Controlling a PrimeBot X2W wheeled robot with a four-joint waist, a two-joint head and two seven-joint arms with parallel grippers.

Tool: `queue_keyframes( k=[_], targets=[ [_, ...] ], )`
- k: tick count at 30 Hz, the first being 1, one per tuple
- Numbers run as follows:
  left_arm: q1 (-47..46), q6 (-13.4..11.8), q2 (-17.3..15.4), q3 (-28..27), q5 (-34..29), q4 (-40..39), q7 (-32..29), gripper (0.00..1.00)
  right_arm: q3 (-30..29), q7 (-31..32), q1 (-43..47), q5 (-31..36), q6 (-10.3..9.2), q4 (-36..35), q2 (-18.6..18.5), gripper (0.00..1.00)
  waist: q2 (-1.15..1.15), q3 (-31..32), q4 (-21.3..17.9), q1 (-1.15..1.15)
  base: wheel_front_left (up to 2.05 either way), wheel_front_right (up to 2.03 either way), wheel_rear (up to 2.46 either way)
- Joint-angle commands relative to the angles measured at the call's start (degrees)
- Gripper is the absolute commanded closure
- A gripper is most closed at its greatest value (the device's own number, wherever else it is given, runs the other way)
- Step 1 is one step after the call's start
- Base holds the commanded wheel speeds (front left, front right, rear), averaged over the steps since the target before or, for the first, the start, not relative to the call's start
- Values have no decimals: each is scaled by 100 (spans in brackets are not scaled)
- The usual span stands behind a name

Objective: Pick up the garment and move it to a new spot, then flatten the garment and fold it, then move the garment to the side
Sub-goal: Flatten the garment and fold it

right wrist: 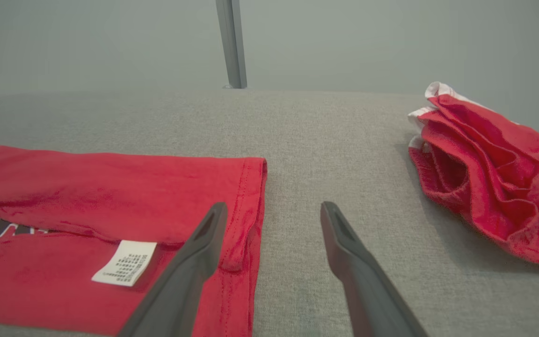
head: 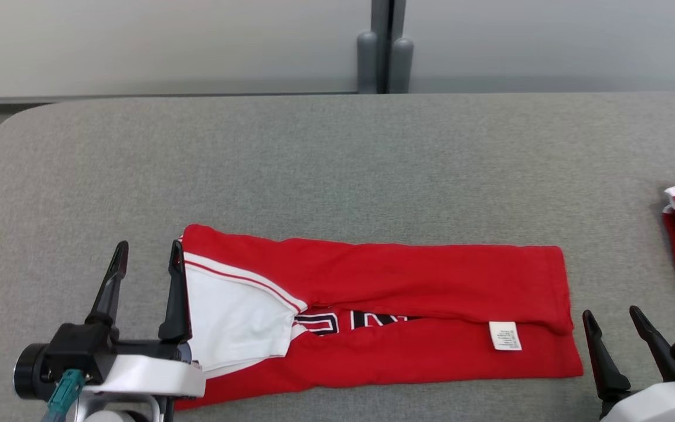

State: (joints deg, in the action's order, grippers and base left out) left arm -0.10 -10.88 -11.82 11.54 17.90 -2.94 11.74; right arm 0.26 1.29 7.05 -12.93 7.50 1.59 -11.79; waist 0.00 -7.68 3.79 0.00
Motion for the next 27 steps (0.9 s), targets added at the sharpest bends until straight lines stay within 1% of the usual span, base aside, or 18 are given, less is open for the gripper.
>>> queue_keyframes(
  k=[1, 6, 11, 12, 14, 16, 20, 24, 27],
  targets=[
    [-172, 34, 7, 2, -11, 6, 43, 0, 14, -34, -142, 18, -3, 133, -20, 0, 0, -343, 323, 0, 0, 0, 0],
    [-549, 100, 134, 54, -10, 121, 184, 0, 127, -126, -542, -69, -3, 970, 26, 0, 0, -683, 617, 0, 0, 0, 0],
    [-744, 174, 226, 102, -31, 278, 266, 0, 181, -118, -722, -193, -3, 1791, 128, 0, 0, -769, 758, 0, 0, 0, 0],
    [-770, 167, 231, 102, -41, 309, 279, 0, 222, -110, -721, -221, -2, 1892, 148, 52, 0, -770, 771, 0, 0, 0, 0],
    [-791, 175, 243, 86, -55, 345, 297, 0, 267, -95, -687, -267, -1, 1994, 173, 100, 0, -763, 772, 0, 0, 0, 0],
    [-774, 164, 237, 66, -75, 379, 310, 0, 273, -92, -626, -256, -4, 1979, 164, 100, 0, -732, 737, 0, 0, 0, 0],
    [-713, 137, 209, 5, -80, 383, 324, 0, 186, -182, -532, -145, -8, 1654, 93, 100, 0, -664, 546, 0, 0, 0, 0],
    [-634, 116, 157, -81, -51, 375, 336, 0, -34, -201, -450, -81, -10, 1262, -74, 100, 0, -579, 295, 0, 0, 0, 0],
    [-568, 120, 107, -135, -36, 401, 336, 0, -275, -172, -323, -63, -9, 1102, -287, 100, 0, -494, 161, 0, 0, 0, 0]
  ],
)
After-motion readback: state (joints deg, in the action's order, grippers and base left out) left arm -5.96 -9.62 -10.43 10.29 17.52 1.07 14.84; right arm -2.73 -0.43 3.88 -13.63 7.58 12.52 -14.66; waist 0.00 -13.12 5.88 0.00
